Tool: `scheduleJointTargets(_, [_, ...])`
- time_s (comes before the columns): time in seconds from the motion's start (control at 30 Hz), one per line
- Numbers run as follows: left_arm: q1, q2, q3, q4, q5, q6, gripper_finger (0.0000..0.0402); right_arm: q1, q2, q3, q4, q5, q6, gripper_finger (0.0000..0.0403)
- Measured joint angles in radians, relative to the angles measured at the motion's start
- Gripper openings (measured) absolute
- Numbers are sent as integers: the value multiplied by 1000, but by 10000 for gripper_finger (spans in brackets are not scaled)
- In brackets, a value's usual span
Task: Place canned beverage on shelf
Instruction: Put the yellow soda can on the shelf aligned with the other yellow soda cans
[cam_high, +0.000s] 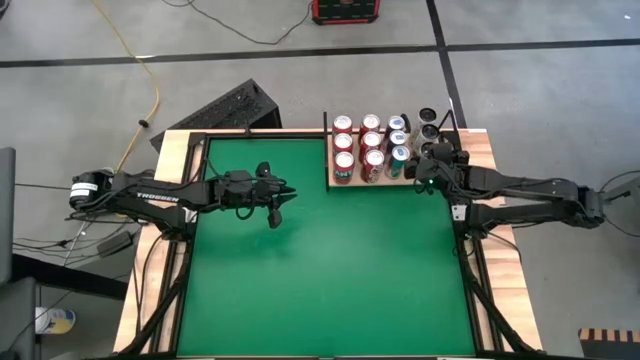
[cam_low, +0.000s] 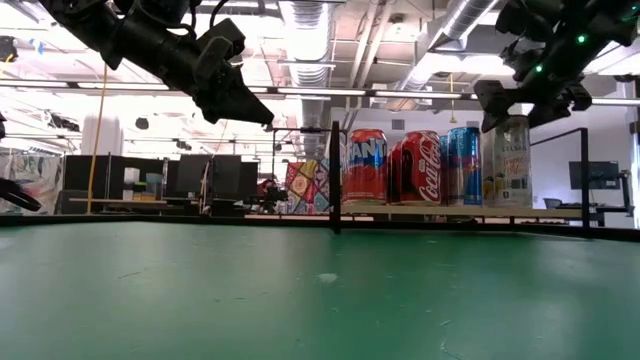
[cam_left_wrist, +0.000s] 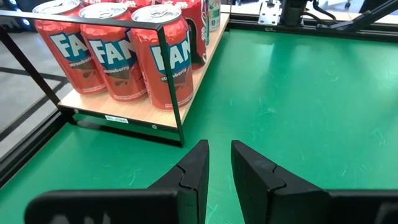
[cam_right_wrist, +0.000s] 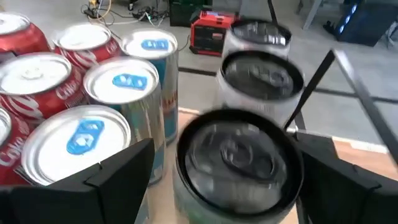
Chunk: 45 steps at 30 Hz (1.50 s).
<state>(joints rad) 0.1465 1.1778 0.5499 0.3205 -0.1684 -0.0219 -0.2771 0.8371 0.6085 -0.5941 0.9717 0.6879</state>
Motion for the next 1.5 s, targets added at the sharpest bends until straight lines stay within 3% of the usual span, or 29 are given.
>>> scheduleJointTargets(0.4, [0,0,0,-1,0,0,56,12,0,187,-15,-13,-147,379])
scheduleJointTargets(0.63, [0,0,0,-9,0,0,56,85,1,258,-57,-283,-102,363])
scheduleJointTargets(0.83, [0,0,0,-14,7,0,56,152,40,251,-146,-307,-4,266])
scheduleJointTargets(1.13, [0,0,0,-16,7,-6,56,129,113,250,-160,-285,-35,24])
scheduleJointTargets(1.37, [0,0,0,-16,7,-7,56,87,125,250,-214,-285,-26,43])
scheduleJointTargets(1.5, [0,0,0,-16,7,-4,56,54,125,250,-254,-285,-27,26])
